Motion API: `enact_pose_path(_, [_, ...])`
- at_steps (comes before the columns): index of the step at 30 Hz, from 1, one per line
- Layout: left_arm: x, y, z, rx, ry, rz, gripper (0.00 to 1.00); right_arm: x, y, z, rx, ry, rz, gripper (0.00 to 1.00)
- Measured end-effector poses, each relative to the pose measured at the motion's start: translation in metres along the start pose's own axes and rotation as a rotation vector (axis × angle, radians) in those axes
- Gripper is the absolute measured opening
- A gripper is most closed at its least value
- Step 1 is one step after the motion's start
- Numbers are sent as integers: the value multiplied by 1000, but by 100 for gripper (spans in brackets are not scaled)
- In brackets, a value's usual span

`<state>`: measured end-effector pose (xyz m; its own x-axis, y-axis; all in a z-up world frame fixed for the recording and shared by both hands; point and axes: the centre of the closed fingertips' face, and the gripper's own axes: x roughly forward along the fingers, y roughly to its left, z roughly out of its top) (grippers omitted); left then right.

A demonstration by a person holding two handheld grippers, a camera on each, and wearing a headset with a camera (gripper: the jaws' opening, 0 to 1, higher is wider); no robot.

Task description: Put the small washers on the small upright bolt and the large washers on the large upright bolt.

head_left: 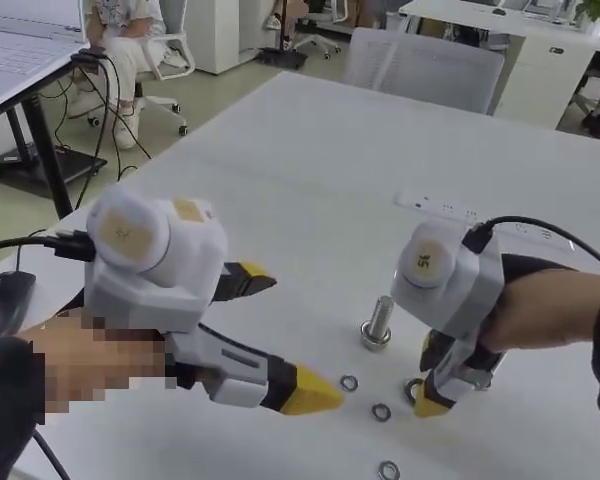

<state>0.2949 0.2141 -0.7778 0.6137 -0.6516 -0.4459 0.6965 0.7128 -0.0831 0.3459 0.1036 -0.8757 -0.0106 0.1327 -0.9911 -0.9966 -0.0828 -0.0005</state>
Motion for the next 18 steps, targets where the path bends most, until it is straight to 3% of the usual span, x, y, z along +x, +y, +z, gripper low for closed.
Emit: enact_pose_path(18, [0, 1, -2, -3, 4, 6, 87, 3, 0, -2, 10, 9, 1, 32])
